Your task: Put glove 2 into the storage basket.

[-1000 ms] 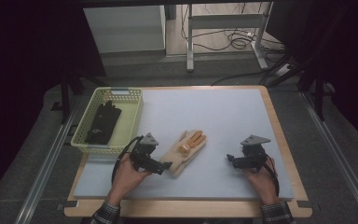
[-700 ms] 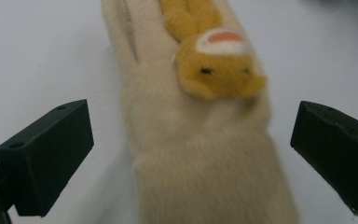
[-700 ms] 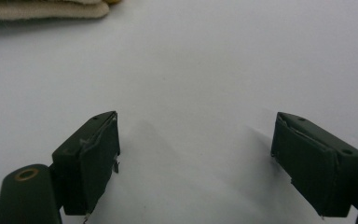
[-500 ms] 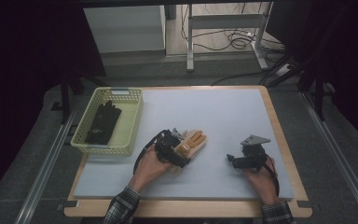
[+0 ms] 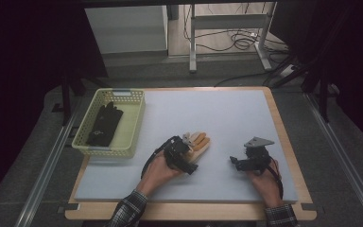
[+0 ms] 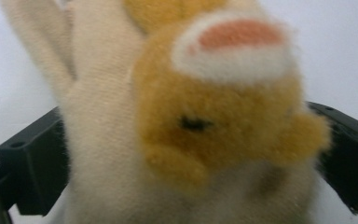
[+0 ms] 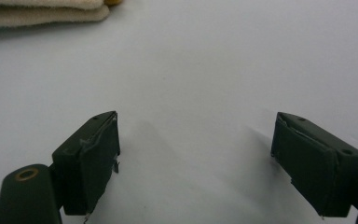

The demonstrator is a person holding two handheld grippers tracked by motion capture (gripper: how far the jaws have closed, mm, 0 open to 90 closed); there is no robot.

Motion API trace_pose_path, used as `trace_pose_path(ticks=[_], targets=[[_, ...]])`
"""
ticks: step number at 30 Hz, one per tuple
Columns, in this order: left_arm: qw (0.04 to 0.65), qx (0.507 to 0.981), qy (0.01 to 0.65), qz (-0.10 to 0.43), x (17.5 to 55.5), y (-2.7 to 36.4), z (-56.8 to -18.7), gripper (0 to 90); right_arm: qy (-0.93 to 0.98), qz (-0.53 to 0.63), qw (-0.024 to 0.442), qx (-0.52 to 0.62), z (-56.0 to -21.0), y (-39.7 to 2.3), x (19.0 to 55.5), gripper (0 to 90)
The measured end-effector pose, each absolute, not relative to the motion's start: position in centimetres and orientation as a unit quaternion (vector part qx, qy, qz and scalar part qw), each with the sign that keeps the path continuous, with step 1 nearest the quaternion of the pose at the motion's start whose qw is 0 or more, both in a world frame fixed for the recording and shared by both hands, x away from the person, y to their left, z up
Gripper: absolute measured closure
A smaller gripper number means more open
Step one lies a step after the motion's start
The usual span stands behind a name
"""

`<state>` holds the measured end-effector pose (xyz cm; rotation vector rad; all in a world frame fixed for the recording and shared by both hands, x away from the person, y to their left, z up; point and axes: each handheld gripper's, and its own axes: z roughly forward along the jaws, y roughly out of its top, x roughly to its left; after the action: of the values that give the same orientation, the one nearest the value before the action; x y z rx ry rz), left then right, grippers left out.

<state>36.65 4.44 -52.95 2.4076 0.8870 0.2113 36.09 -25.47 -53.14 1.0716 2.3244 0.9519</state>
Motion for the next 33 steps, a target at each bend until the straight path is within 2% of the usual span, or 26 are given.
trace_pose_path(ticks=[3, 7, 10, 13, 18, 33], targets=[[0.276, 0.898, 0.331, 0.082, 36.5, 4.4, -52.6, 10.0, 0.834, 0.341, 0.204, 0.384, -53.1, -25.5, 36.1, 15.1], [0.283, 0.896, 0.331, 0.083, 36.2, 4.8, -52.1, 37.1, 0.833, 0.341, 0.204, 0.384, -53.1, -25.5, 36.1, 15.1], [0.285, 0.895, 0.333, 0.084, 36.1, 4.9, -52.0, 48.2, 0.833, 0.341, 0.204, 0.384, -53.1, -25.5, 36.1, 15.1], [0.287, 0.893, 0.337, 0.081, 36.0, 5.0, -51.9, 55.0, 0.833, 0.341, 0.205, 0.384, -53.1, -25.4, 36.1, 15.1], [0.304, 0.887, 0.340, 0.073, 36.1, 5.4, -51.0, 60.6, 0.833, 0.341, 0.205, 0.384, -53.1, -25.4, 36.1, 15.1], [0.290, 0.873, 0.372, 0.124, 38.1, 8.1, -45.6, 60.1, 0.833, 0.341, 0.206, 0.384, -53.1, -25.4, 36.0, 15.1]])
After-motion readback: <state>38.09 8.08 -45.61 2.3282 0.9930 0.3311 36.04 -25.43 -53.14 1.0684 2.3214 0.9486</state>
